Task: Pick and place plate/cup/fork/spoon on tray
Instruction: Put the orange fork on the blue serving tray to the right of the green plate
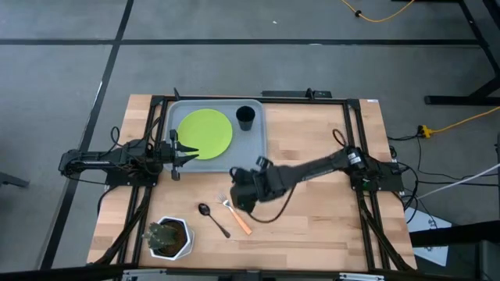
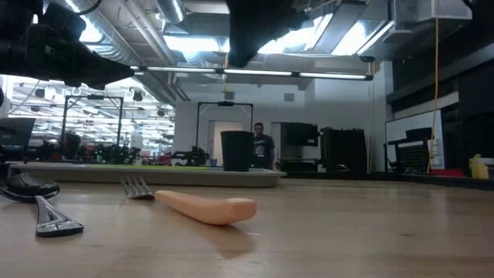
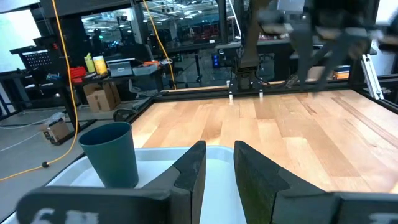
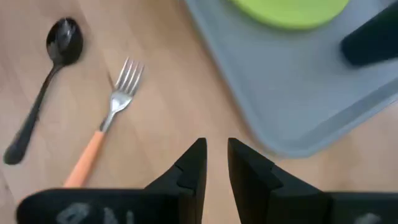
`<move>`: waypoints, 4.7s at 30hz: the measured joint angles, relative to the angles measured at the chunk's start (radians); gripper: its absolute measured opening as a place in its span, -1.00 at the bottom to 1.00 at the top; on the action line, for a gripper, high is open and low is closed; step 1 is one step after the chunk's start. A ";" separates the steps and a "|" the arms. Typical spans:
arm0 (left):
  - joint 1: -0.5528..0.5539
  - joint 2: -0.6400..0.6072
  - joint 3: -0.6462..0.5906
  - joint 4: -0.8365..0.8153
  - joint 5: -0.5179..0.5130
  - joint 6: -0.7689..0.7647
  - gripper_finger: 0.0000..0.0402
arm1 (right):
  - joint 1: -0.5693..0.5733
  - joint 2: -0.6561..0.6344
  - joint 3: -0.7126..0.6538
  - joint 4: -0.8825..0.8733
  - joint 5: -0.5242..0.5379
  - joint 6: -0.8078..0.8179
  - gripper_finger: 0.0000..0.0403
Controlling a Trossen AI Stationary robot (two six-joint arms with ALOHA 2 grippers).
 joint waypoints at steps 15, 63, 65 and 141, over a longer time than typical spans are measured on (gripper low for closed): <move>0.000 0.000 0.000 0.000 0.000 0.000 -0.62 | 0.018 0.001 -0.371 0.562 -0.131 0.173 -0.66; 0.000 0.000 0.000 0.000 0.000 0.000 -0.62 | 0.107 0.296 0.111 0.176 -0.130 0.384 -0.34; 0.000 0.000 0.000 0.000 0.000 0.000 -0.62 | 0.106 0.296 0.086 0.201 -0.150 0.384 -0.32; 0.000 0.000 0.000 0.000 0.000 0.000 -0.62 | -0.419 0.241 0.070 0.021 -0.259 0.637 -0.74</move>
